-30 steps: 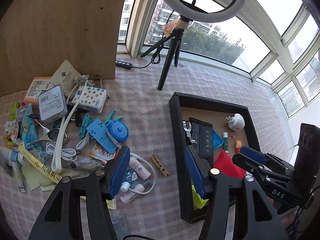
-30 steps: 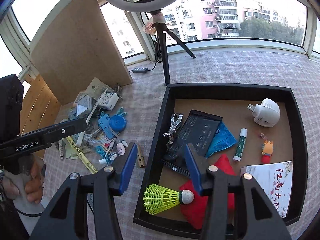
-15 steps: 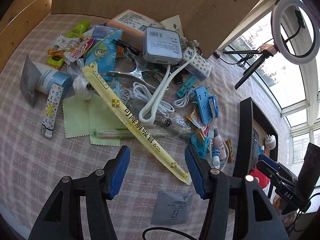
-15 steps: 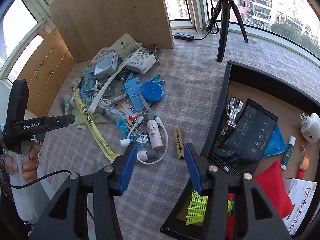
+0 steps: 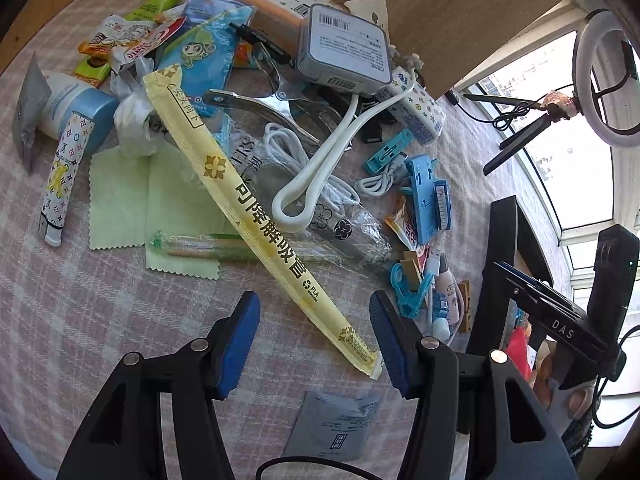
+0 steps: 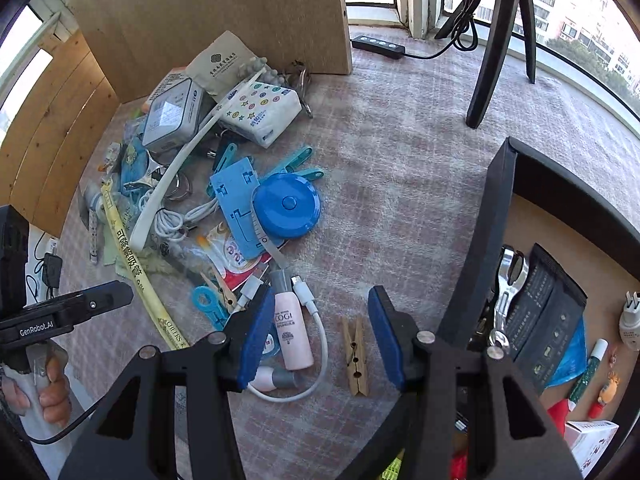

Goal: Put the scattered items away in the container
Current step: 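Grasp the yellow straw packet with the left gripper while the right grasps the wooden clothespin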

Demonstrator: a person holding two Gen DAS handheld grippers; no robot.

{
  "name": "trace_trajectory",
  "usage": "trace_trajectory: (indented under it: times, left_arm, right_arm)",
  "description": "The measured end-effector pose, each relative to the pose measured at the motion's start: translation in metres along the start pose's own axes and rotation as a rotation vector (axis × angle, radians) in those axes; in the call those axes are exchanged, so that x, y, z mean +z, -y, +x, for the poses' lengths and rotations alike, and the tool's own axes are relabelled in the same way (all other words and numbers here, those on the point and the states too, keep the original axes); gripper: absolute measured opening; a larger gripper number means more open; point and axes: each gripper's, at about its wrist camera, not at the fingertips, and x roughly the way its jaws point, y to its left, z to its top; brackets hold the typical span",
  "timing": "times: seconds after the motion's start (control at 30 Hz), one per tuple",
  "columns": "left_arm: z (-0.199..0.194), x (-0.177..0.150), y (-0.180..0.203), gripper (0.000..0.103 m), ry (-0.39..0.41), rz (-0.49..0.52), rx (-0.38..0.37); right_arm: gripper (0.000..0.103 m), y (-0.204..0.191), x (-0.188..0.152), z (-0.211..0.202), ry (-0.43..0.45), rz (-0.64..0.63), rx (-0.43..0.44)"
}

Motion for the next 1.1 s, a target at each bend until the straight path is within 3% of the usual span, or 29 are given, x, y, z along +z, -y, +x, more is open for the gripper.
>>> trace_trajectory:
  times: [0.37,0.67,0.8,0.93,1.1]
  left_arm:
    - [0.009,0.002,-0.003,0.054,-0.018,-0.024,-0.016]
    - [0.018,0.006,-0.001,0.054,-0.032,-0.041,0.000]
    - [0.026,0.007,-0.001,0.044,-0.046,-0.054,0.003]
    - [0.027,0.007,-0.004,0.019,-0.035,-0.063,0.011]
    - [0.020,0.003,-0.011,0.015,-0.020,-0.057,0.004]
  right_arm:
    - [0.046,0.003,-0.016,0.012,-0.127,-0.077,-0.095]
    - [0.036,-0.003,-0.026,0.025,-0.179,-0.149,-0.149]
    - [0.028,-0.010,-0.028,0.033,-0.195,-0.167,-0.149]
    - [0.015,-0.008,-0.026,0.034,-0.209,-0.134,-0.094]
    - [0.013,0.005,-0.023,0.031,-0.208,-0.079,-0.031]
